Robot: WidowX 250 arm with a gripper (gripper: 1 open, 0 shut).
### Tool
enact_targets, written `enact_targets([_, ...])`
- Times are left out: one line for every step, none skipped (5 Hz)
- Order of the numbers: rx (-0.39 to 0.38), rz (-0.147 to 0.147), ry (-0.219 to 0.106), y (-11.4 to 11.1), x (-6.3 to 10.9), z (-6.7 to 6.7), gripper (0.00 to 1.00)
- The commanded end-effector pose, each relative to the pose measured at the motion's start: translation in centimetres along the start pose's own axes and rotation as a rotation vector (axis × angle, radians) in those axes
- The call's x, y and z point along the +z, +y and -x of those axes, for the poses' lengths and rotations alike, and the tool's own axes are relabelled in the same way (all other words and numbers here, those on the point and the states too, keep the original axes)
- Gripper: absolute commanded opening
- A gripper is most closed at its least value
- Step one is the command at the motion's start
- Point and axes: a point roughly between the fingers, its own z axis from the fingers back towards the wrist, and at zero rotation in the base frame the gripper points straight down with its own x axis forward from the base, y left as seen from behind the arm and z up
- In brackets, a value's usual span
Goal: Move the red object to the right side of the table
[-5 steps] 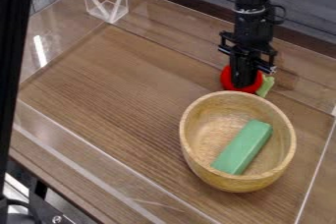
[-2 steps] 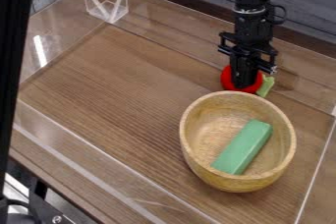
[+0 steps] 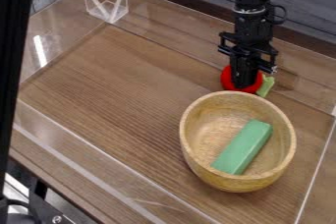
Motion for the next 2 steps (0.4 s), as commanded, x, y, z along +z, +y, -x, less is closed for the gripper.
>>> enact_targets([0.003, -0.006, -0.007, -0.34, -1.49, -0.67, 0.00])
enact_targets([0.010, -0.005, -0.008, -0.32, -1.46, -0.66, 0.00])
